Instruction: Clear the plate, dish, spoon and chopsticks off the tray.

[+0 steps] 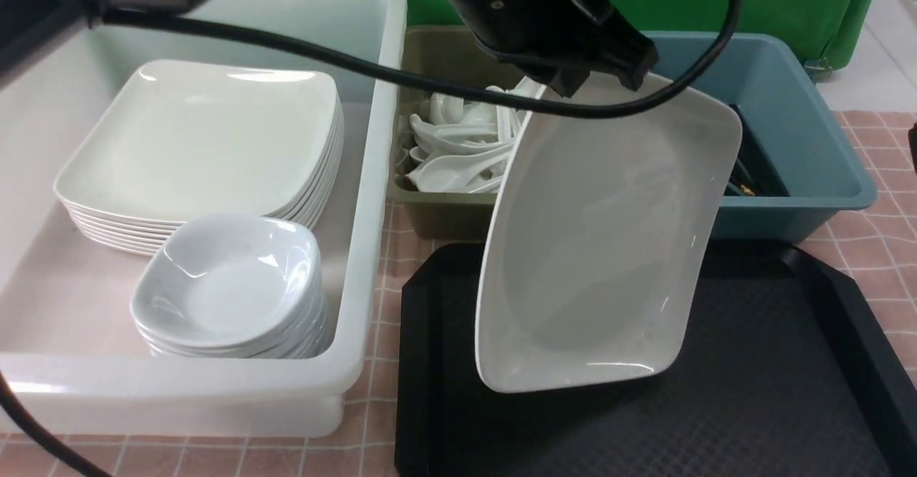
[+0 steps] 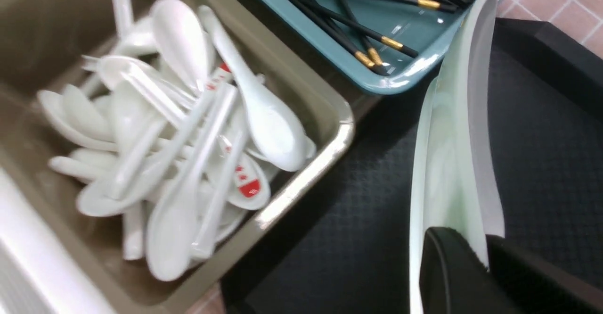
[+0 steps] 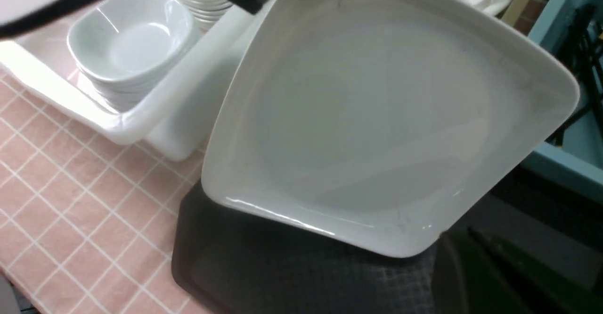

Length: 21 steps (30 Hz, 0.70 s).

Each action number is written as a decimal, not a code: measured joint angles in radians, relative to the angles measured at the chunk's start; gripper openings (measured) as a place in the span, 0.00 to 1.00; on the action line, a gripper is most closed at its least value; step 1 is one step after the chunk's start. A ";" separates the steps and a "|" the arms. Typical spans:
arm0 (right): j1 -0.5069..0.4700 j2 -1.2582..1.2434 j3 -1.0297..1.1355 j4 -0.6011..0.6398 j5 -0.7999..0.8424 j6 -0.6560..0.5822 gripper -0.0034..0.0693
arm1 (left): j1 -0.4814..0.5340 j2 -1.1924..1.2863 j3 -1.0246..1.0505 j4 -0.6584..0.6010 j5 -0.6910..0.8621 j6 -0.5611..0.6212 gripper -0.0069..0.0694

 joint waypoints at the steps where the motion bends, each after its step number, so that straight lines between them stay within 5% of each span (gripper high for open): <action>1: 0.000 0.000 0.000 0.000 0.000 0.000 0.09 | 0.000 0.000 -0.014 0.011 0.011 0.000 0.11; 8: 0.000 0.000 0.000 0.002 0.000 0.000 0.09 | 0.058 0.000 -0.142 0.001 0.056 0.000 0.11; 21: 0.084 0.027 -0.005 0.185 -0.117 -0.106 0.09 | 0.471 -0.001 -0.342 -0.273 0.102 0.000 0.11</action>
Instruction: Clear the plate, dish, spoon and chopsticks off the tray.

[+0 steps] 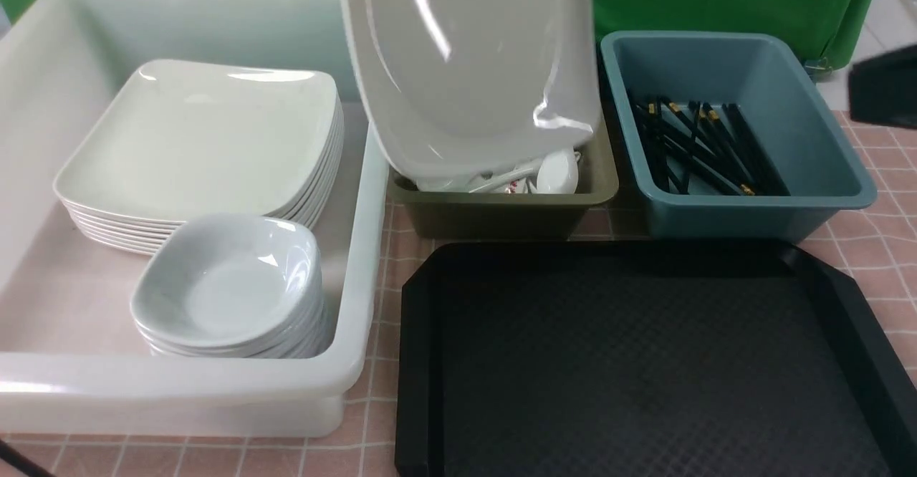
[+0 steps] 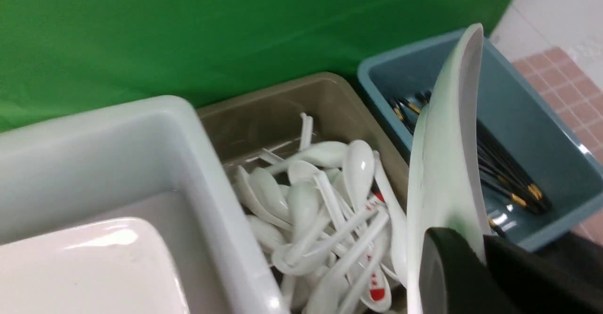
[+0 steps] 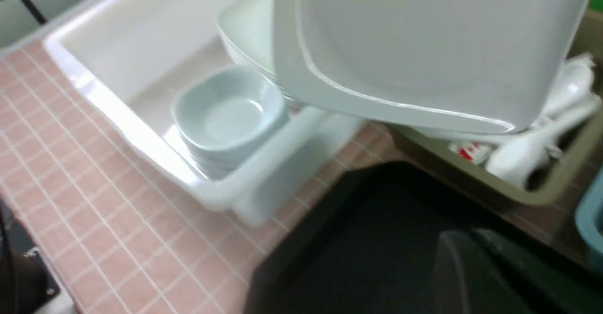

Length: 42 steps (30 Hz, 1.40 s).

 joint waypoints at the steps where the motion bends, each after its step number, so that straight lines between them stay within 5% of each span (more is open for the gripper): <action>1: 0.032 0.013 -0.006 0.004 -0.010 -0.002 0.09 | 0.052 0.000 -0.004 -0.033 0.002 0.000 0.11; 13: 0.268 0.195 -0.175 -0.003 -0.064 0.011 0.09 | 0.558 0.000 -0.004 -0.235 0.020 0.024 0.12; 17: 0.311 0.239 -0.222 -0.015 -0.068 0.034 0.09 | 0.657 0.000 0.000 -0.248 0.021 0.027 0.12; 26: 0.416 0.332 -0.289 -0.151 -0.115 0.121 0.09 | 0.713 -0.005 0.259 -0.379 -0.084 0.121 0.12; 42: 0.435 0.372 -0.303 -0.185 -0.142 0.164 0.09 | 0.713 -0.004 0.816 -0.690 -0.596 0.330 0.12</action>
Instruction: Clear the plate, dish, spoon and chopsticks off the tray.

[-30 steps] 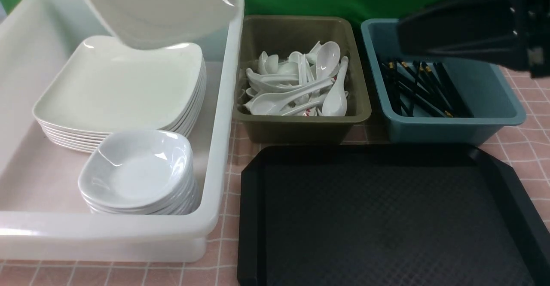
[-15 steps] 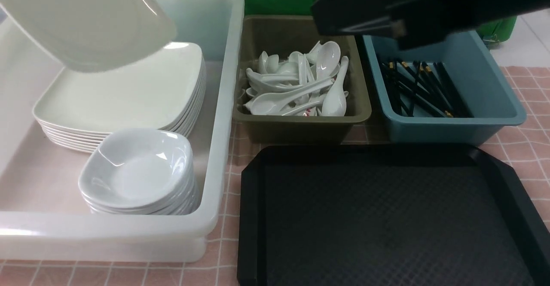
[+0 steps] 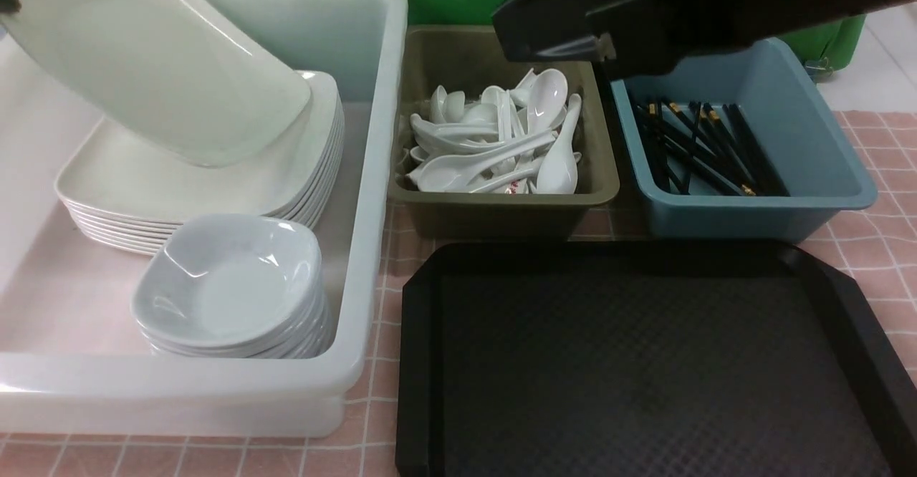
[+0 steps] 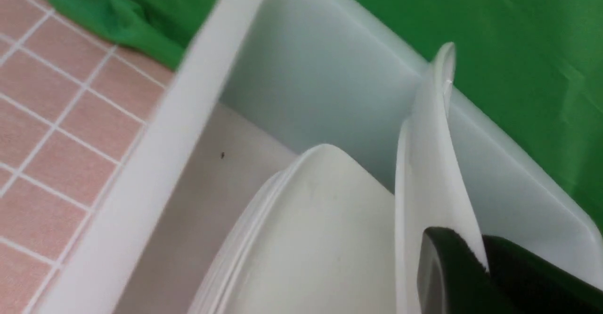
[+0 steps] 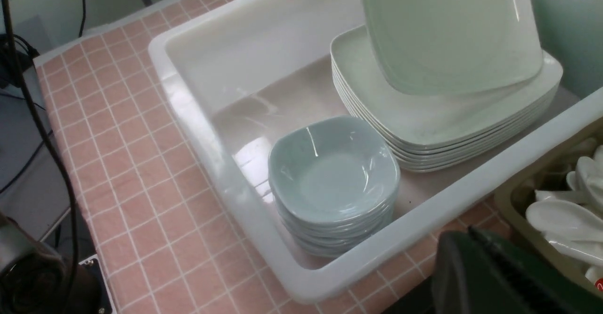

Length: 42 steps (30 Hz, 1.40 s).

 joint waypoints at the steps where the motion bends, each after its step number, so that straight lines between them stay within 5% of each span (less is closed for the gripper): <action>1: 0.000 0.000 0.000 0.000 -0.001 0.000 0.09 | 0.000 0.000 0.019 -0.004 -0.015 0.009 0.12; 24: 0.000 0.002 0.000 -0.001 0.007 0.027 0.09 | -0.014 0.018 0.184 0.204 -0.024 0.039 0.14; 30: 0.000 0.002 0.000 -0.001 0.021 0.030 0.09 | -0.056 0.027 0.185 0.300 -0.060 0.018 0.28; 37: 0.000 0.002 0.000 -0.001 0.048 0.030 0.09 | -0.071 0.057 0.198 0.350 0.029 -0.070 0.63; 42: 0.000 0.002 0.000 -0.001 0.055 0.030 0.09 | -0.071 0.019 0.197 0.404 0.051 -0.073 0.68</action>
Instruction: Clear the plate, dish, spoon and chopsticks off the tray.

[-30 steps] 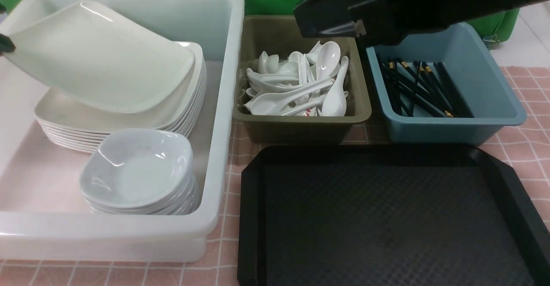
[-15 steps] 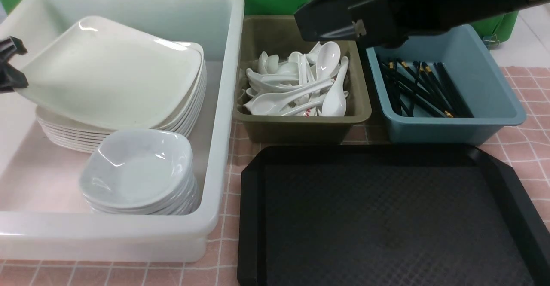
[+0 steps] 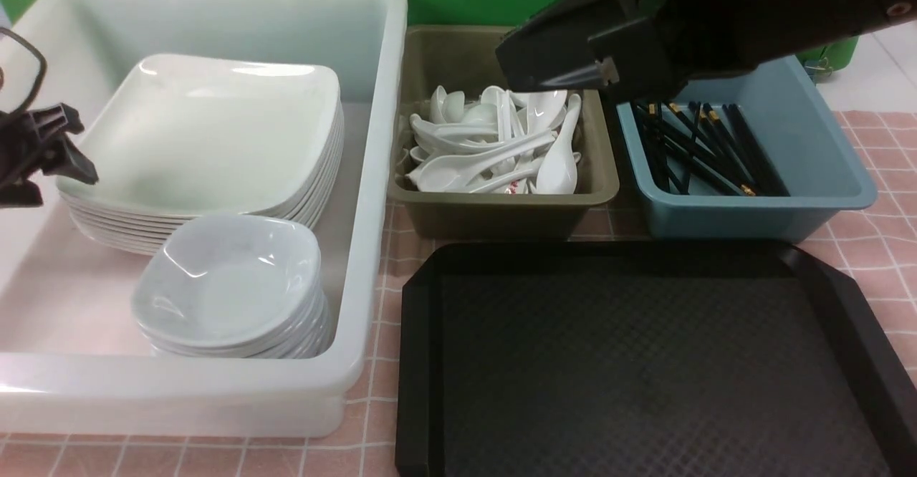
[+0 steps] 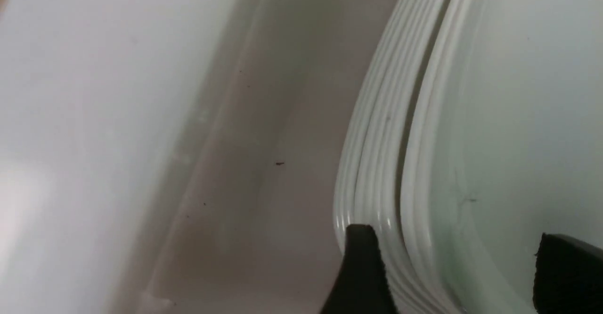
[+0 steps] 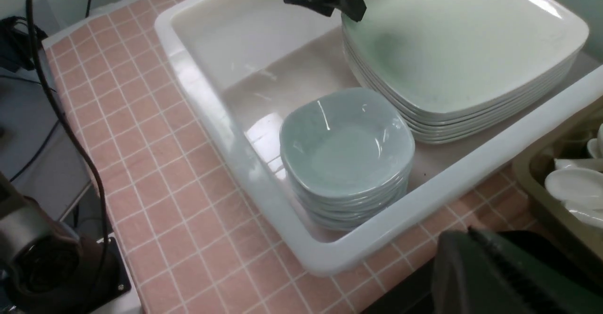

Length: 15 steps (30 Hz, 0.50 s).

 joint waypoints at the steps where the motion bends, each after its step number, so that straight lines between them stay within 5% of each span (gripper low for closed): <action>1: 0.000 0.000 0.000 0.000 0.001 0.000 0.09 | 0.000 -0.018 -0.003 0.005 0.002 0.000 0.68; 5: 0.000 0.000 -0.012 -0.031 0.005 0.016 0.09 | -0.020 -0.125 -0.039 0.016 0.032 0.016 0.53; 10: 0.000 -0.014 -0.084 -0.243 0.047 0.162 0.09 | -0.171 -0.344 -0.080 0.004 0.104 0.147 0.15; 15: 0.000 -0.113 -0.114 -0.505 0.146 0.294 0.09 | -0.387 -0.572 -0.082 -0.002 0.158 0.197 0.08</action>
